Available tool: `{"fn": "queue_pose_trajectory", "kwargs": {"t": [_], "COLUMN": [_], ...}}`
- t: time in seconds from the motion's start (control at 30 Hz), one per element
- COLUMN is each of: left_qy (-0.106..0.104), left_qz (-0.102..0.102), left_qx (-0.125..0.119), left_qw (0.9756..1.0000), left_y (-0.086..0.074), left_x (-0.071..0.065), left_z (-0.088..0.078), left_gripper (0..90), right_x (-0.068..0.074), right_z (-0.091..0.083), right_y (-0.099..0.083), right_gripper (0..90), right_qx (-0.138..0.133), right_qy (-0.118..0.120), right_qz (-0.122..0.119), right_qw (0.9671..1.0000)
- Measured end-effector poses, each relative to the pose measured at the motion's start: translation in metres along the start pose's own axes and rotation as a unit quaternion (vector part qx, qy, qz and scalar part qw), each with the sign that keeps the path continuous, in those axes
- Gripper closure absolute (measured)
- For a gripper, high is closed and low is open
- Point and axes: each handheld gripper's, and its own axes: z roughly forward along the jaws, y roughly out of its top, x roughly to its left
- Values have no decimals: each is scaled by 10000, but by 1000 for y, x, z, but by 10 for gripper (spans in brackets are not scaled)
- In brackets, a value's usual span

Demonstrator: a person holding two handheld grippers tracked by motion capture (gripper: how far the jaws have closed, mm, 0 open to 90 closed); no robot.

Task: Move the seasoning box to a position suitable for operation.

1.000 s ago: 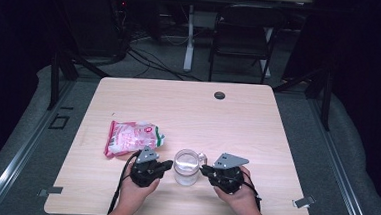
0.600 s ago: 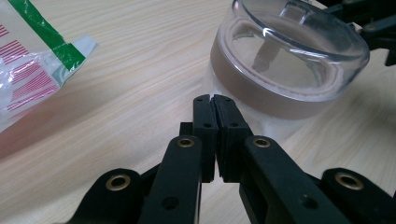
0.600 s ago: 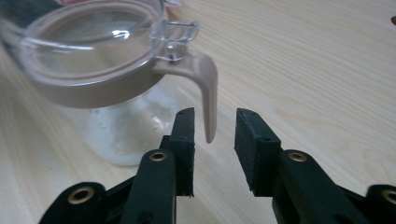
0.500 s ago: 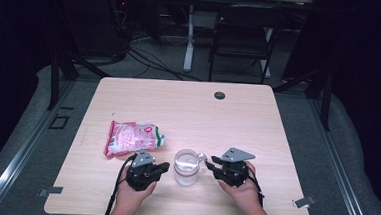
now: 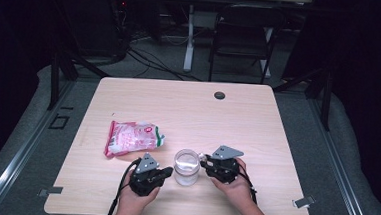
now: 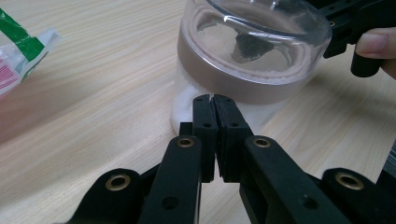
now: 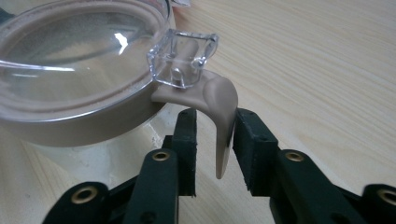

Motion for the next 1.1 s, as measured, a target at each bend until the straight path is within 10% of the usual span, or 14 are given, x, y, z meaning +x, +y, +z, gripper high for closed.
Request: {"fn": "queue_pose_trajectory", "kwargs": {"t": [1.1], "left_qy": [-253], "left_qz": [102], "left_qx": [77], "left_qw": [9996], "left_y": [9], "left_x": [-2], "left_z": [10], "left_gripper": [900], "right_x": [13], "right_z": [-37], "right_y": [-13], "right_gripper": [772], "right_qx": [483], "right_qy": [-171], "right_qz": [-27], "right_qw": [9987]}}
